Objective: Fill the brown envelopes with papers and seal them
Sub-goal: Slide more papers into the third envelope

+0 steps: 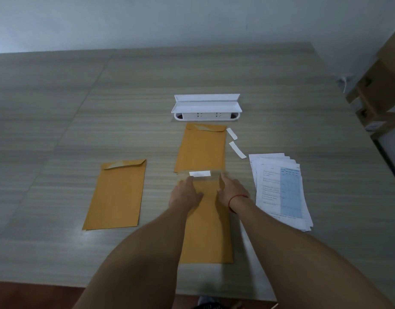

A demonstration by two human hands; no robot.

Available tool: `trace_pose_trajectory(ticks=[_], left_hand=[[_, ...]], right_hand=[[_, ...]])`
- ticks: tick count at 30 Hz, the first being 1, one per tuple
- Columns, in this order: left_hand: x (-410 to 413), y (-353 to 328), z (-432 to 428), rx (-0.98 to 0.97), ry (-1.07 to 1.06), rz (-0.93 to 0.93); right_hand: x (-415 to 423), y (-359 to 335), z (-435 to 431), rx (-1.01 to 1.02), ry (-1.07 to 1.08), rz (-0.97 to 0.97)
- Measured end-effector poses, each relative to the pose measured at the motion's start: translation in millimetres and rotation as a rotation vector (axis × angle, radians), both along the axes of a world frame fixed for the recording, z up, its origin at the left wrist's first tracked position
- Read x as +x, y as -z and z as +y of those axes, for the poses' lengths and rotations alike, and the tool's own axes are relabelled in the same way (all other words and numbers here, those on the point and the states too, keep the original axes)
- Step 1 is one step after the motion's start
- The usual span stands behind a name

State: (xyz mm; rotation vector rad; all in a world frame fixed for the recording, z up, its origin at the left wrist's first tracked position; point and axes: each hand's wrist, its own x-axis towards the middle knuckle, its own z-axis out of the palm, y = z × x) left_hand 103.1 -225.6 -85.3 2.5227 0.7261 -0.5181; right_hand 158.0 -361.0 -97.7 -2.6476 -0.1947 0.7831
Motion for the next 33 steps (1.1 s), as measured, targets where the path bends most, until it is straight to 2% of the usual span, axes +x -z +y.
trace_pose_trajectory(ticks=[3, 6, 12, 15, 22, 29, 33], left_hand=[[13, -9, -20, -0.033, -0.011, -0.063], [27, -13, -53, -0.093, 0.014, -0.107], [41, -5, -121, -0.197, 0.085, -0.109], [44, 4, -147, -0.252, 0.051, -0.129], [42, 12, -164, -0.346, -0.061, -0.117], [41, 11, -163, -0.364, -0.104, -0.126], [40, 9, -166, -0.374, -0.117, -0.131]], right_hand=[[8, -10, -18, 0.071, 0.115, -0.087], [18, -19, -54, 0.061, 0.243, -0.143], [19, -12, -139, -0.026, 0.556, -0.116], [14, -7, -163, -0.045, 0.676, -0.072], [11, 4, -167, 0.152, 0.856, 0.018], [11, 3, -163, 0.229, 0.848, -0.004], [9, 5, -161, 0.15, 0.773, -0.126]])
